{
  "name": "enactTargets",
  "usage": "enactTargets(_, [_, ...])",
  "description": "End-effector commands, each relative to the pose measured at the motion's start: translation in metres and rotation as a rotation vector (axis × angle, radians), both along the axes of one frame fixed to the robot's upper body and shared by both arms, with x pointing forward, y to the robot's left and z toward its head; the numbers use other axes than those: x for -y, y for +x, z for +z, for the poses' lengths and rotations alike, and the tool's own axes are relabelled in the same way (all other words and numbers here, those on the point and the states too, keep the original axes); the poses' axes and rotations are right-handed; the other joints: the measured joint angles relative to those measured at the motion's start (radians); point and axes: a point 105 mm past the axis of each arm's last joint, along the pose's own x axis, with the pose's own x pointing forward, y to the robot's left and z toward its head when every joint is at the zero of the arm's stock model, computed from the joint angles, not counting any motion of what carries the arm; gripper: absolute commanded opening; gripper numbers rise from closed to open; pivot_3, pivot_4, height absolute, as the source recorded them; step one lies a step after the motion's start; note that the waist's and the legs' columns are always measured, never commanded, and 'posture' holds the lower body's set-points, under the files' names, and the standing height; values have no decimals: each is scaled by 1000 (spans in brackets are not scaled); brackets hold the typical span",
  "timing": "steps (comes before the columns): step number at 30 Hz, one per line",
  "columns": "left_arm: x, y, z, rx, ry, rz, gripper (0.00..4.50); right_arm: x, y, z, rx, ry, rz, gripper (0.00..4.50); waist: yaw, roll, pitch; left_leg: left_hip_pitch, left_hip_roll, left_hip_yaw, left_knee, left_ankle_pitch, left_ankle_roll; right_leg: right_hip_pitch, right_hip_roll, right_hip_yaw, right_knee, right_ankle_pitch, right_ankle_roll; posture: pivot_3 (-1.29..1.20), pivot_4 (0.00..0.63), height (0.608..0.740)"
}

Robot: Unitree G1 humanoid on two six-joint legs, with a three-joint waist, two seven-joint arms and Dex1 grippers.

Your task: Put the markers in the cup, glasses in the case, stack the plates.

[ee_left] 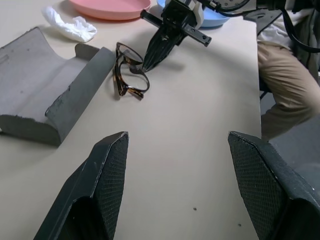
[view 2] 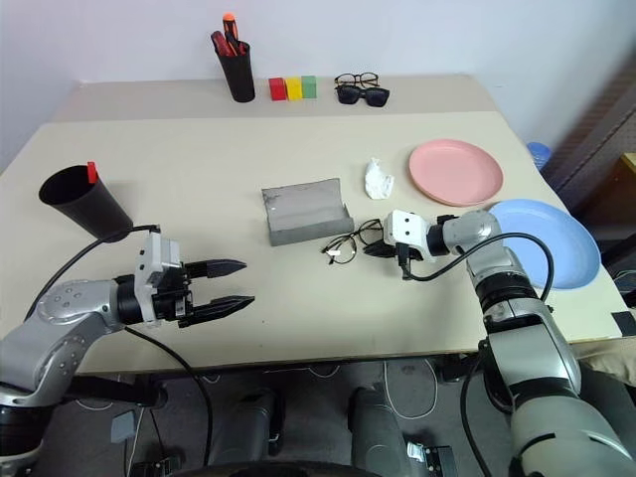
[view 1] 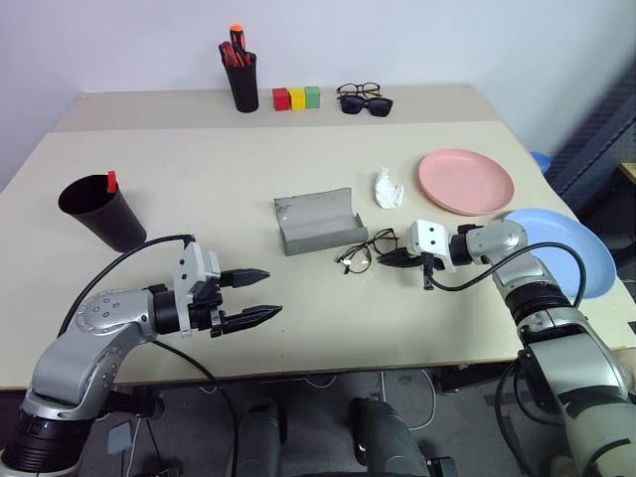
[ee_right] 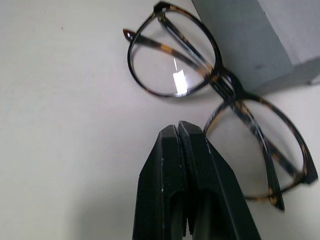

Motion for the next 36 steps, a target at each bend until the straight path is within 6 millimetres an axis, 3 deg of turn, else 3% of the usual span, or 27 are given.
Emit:
enactTargets(1, [4,0,6,34,-10,-26,3236,2,2,20,63,28,4,22,-1,0,0,0,0,0,0,0,0,0,0,0,0,0,0,0,150,740])
enactTargets(9, [5,1,4,34,-8,-33,3236,-7,9,54,108,202,-54,22,0,1,1,0,0,0,0,0,0,0,0,0,0,0,0,0,150,740])
enactTargets(14, [5,2,4,34,-8,-35,3236,-13,24,58,155,220,-117,22,-1,1,1,0,0,0,0,0,0,0,0,0,0,0,0,0,150,740])
enactTargets(24, [3,-1,6,42,-5,-12,3236,-17,55,45,273,148,-269,22,-2,1,1,0,0,0,-1,0,0,0,0,0,-1,0,0,0,150,740])
enactTargets(30, [1,-4,5,45,1,6,3236,-4,53,24,311,-33,-255,22,-12,1,1,0,0,0,-3,0,0,0,0,0,-1,0,0,0,150,740])
enactTargets(36, [1,-4,4,43,1,12,3236,13,42,26,273,-29,-210,22,-23,1,1,1,0,0,-4,1,-1,0,0,0,-1,0,0,0,150,740])
